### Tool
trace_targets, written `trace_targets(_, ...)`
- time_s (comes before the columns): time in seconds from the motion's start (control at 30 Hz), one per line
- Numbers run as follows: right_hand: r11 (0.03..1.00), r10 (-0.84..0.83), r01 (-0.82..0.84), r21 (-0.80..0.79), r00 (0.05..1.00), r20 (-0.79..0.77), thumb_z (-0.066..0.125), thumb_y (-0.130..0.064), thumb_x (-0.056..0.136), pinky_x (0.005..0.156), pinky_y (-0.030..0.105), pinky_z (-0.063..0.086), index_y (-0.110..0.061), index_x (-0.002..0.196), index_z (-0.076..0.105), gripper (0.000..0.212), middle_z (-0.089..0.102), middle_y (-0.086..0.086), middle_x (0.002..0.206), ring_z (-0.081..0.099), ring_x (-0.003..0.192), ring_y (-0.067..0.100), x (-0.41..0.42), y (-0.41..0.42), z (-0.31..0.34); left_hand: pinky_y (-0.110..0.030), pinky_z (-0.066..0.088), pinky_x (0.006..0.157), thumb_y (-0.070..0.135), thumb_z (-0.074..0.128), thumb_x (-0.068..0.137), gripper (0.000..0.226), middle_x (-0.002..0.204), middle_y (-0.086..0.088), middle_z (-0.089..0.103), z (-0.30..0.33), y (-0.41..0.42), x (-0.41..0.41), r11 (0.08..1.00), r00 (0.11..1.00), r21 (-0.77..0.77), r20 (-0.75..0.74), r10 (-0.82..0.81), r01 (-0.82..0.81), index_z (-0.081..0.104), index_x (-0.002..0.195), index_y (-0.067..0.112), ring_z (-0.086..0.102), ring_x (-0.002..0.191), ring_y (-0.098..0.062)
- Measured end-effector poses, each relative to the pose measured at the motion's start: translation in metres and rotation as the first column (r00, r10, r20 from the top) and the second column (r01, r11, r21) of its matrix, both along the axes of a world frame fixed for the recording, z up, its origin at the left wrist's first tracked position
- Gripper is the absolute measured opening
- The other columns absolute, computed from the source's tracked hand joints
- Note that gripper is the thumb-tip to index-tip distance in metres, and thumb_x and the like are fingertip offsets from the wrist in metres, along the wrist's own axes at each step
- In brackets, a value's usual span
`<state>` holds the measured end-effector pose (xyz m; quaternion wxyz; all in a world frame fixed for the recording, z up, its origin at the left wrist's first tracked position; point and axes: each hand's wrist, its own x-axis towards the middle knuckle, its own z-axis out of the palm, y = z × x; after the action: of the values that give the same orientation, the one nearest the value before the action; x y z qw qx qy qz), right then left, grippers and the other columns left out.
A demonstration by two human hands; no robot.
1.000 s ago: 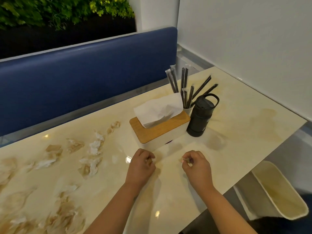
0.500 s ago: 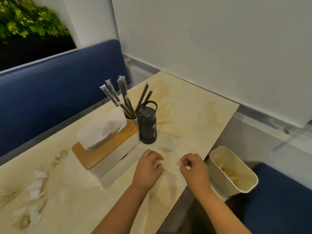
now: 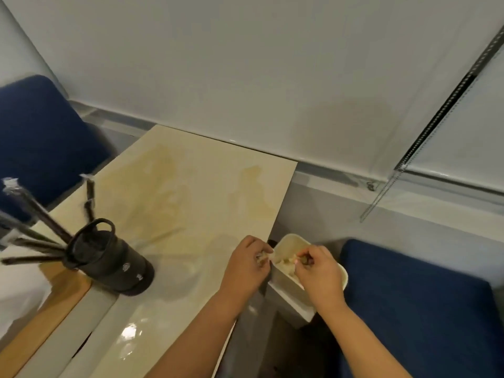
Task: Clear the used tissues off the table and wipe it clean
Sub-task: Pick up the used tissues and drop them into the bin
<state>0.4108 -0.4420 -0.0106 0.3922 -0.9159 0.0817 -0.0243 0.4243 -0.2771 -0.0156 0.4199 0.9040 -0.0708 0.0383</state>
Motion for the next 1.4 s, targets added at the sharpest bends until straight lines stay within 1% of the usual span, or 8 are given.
trace_targets(0.1, 0.998, -0.064, 0.064, 0.004, 0.998, -0.011, 0.070, -0.013, 0.080, 0.062, 0.012, 0.038, -0.017, 0.087, 0.065, 0.009, 0.053, -0.009, 0.086, 0.055, 0.076, 0.008, 0.015, -0.030, -0.008, -0.002, 0.035, 0.075, 0.001, 0.066, 0.072, 0.022, 0.095, 0.004, 0.055, -0.011, -0.029, 0.028, 0.997, 0.997, 0.018, -0.035, -0.070, 0.070, 0.068, 0.089, 0.016, 0.056, 0.083, -0.008)
trace_targets(0.3, 0.988, -0.154, 0.154, 0.010, 0.988, -0.023, 0.069, -0.010, 0.080, 0.067, 0.001, 0.036, -0.017, 0.086, 0.066, 0.010, 0.054, -0.008, 0.086, 0.050, 0.074, -0.004, 0.032, -0.075, -0.019, -0.016, 0.043, 0.086, 0.005, 0.064, 0.080, 0.024, 0.105, 0.006, 0.053, -0.036, -0.076, 0.071, 0.969, 0.968, 0.117, -0.150, -0.201, 0.219, 0.068, 0.099, 0.018, 0.056, 0.094, -0.011)
trace_targets(0.37, 0.984, -0.174, 0.174, 0.024, 0.984, -0.030, 0.069, -0.008, 0.079, 0.066, 0.000, 0.036, -0.018, 0.084, 0.066, 0.012, 0.055, -0.007, 0.086, 0.051, 0.075, -0.003, 0.036, -0.085, -0.024, -0.021, 0.046, 0.090, 0.006, 0.063, 0.083, 0.024, 0.109, 0.006, 0.053, -0.044, -0.088, 0.083, 0.956, 0.953, 0.144, -0.205, -0.223, 0.255, 0.067, 0.103, 0.019, 0.056, 0.097, -0.011)
trace_targets(0.6, 0.980, -0.195, 0.198, 0.034, 0.978, -0.079, 0.069, -0.009, 0.079, 0.065, 0.004, 0.038, -0.025, 0.082, 0.063, 0.017, 0.054, -0.012, 0.086, 0.055, 0.078, 0.000, 0.045, -0.107, -0.042, -0.019, 0.042, 0.094, 0.011, 0.061, 0.088, 0.024, 0.122, 0.009, 0.051, -0.071, -0.104, 0.106, 0.942, 0.903, 0.175, -0.376, -0.207, 0.288, 0.064, 0.108, 0.024, 0.054, 0.109, -0.011)
trace_targets(0.9, 0.990, -0.141, 0.143, 0.004, 0.979, -0.148, 0.067, -0.010, 0.082, 0.064, 0.003, 0.038, -0.020, 0.091, 0.065, 0.014, 0.055, -0.008, 0.094, 0.053, 0.076, 0.001, 0.059, -0.105, -0.060, -0.017, 0.043, 0.090, 0.009, 0.060, 0.088, 0.024, 0.118, 0.006, 0.055, -0.074, -0.096, 0.104, 0.956, 0.921, 0.152, -0.340, -0.188, 0.251, 0.064, 0.107, 0.023, 0.054, 0.105, -0.009)
trace_targets(1.1, 0.998, -0.067, 0.066, -0.010, 0.974, -0.218, 0.067, -0.017, 0.084, 0.074, 0.019, 0.044, -0.023, 0.106, 0.065, 0.023, 0.056, -0.007, 0.109, 0.056, 0.090, 0.008, 0.068, -0.098, -0.063, -0.017, 0.042, 0.094, 0.011, 0.060, 0.088, 0.026, 0.119, 0.007, 0.054, -0.070, -0.090, 0.099, 0.964, 0.938, 0.155, -0.306, -0.163, 0.218, 0.063, 0.110, 0.025, 0.054, 0.107, -0.009)
trace_targets(1.23, 0.999, -0.050, 0.048, -0.014, 0.976, -0.214, 0.067, -0.019, 0.084, 0.065, 0.009, 0.036, -0.024, 0.107, 0.064, 0.023, 0.055, -0.009, 0.110, 0.052, 0.086, 0.005, 0.069, -0.091, -0.059, -0.013, 0.038, 0.092, 0.014, 0.059, 0.088, 0.027, 0.119, 0.008, 0.054, -0.063, -0.085, 0.096, 0.971, 0.950, 0.135, -0.271, -0.156, 0.198, 0.061, 0.112, 0.026, 0.054, 0.108, -0.008)
trace_targets(1.4, 1.000, -0.015, 0.014, -0.006, 0.985, -0.173, 0.067, -0.021, 0.084, 0.064, 0.006, 0.035, -0.026, 0.108, 0.063, 0.025, 0.054, -0.012, 0.108, 0.052, 0.089, 0.002, 0.070, -0.078, -0.048, -0.026, 0.047, 0.093, 0.015, 0.059, 0.088, 0.026, 0.116, 0.007, 0.056, -0.049, -0.080, 0.091, 0.978, 0.967, 0.118, -0.212, -0.144, 0.172, 0.061, 0.112, 0.025, 0.055, 0.105, -0.010)
